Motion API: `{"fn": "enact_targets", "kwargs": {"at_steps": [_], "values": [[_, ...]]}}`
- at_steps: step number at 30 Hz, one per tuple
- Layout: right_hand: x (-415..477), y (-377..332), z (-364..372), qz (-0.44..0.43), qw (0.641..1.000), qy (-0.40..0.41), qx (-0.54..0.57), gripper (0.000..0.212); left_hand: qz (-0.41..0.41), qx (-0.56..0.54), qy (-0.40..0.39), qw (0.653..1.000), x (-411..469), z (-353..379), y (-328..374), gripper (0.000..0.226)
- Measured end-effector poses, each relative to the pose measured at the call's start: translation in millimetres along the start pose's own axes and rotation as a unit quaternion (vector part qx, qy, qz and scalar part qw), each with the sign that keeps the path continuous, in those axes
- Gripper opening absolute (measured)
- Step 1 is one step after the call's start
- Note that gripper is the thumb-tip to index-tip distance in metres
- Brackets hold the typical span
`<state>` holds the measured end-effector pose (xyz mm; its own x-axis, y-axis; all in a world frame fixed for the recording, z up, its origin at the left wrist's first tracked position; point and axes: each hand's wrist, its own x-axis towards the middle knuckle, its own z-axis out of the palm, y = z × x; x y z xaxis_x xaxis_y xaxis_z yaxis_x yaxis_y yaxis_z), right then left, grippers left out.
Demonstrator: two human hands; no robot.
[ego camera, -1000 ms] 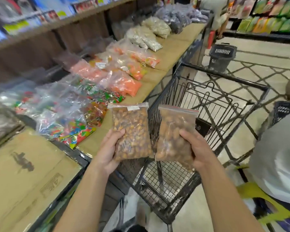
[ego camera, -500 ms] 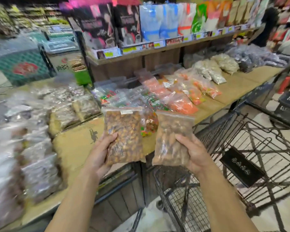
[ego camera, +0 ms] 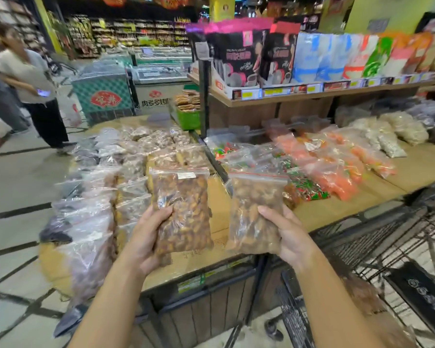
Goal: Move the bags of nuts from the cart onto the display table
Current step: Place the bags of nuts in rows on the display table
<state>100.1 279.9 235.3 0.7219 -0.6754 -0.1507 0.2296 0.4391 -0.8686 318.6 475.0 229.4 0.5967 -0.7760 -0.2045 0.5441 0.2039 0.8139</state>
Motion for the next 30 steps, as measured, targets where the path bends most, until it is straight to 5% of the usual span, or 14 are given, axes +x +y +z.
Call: {"fn": "enact_targets", "kwargs": {"at_steps": [7, 18, 23, 30], "values": [[22, 24, 53, 0.020, 0.999, -0.003, -0.032, 0.022, 0.024, -0.010, 0.042, 0.999, -7, -51, 23, 0.028], [99, 30, 68, 0.044, 0.998, -0.025, -0.032, 0.026, 0.029, 0.012, 0.091, 0.995, 44, -75, 33, 0.031], [162, 28, 52, 0.063, 0.997, -0.040, -0.033, 0.046, 0.020, 0.022, 0.114, 0.993, 96, -69, 29, 0.029], [260, 11, 29, 0.079, 0.995, -0.040, -0.040, 0.031, 0.026, 0.007, 0.164, 0.986, 172, -47, 23, 0.062]]}}
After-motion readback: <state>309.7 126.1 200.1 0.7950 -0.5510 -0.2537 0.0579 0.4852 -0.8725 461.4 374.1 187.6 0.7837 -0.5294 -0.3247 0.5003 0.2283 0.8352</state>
